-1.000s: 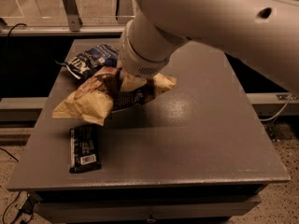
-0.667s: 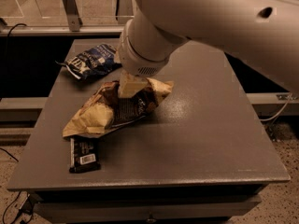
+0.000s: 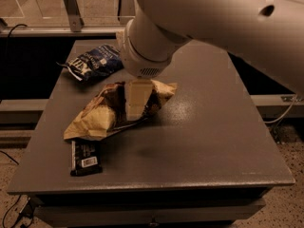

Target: Move brown chip bag near rxbar chocolate

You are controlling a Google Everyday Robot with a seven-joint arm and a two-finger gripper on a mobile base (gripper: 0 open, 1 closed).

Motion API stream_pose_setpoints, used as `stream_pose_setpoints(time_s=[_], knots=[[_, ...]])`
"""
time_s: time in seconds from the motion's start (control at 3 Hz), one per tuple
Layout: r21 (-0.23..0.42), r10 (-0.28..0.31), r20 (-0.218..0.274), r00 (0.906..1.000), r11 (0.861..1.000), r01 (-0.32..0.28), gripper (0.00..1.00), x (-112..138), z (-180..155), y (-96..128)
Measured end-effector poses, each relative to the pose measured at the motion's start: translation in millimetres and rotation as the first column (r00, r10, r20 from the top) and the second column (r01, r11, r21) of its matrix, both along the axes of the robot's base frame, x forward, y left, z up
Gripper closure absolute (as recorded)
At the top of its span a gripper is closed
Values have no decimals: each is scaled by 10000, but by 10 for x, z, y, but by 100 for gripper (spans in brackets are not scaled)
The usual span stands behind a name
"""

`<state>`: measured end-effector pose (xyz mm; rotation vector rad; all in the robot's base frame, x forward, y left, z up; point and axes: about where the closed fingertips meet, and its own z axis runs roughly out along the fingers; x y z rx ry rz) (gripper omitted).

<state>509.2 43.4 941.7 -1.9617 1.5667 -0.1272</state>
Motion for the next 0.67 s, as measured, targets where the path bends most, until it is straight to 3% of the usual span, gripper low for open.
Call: stream_pose_setpoints(time_s=[0.67], knots=[[-174,-1113,535,9923,9935,1124,0,168,161,-510]])
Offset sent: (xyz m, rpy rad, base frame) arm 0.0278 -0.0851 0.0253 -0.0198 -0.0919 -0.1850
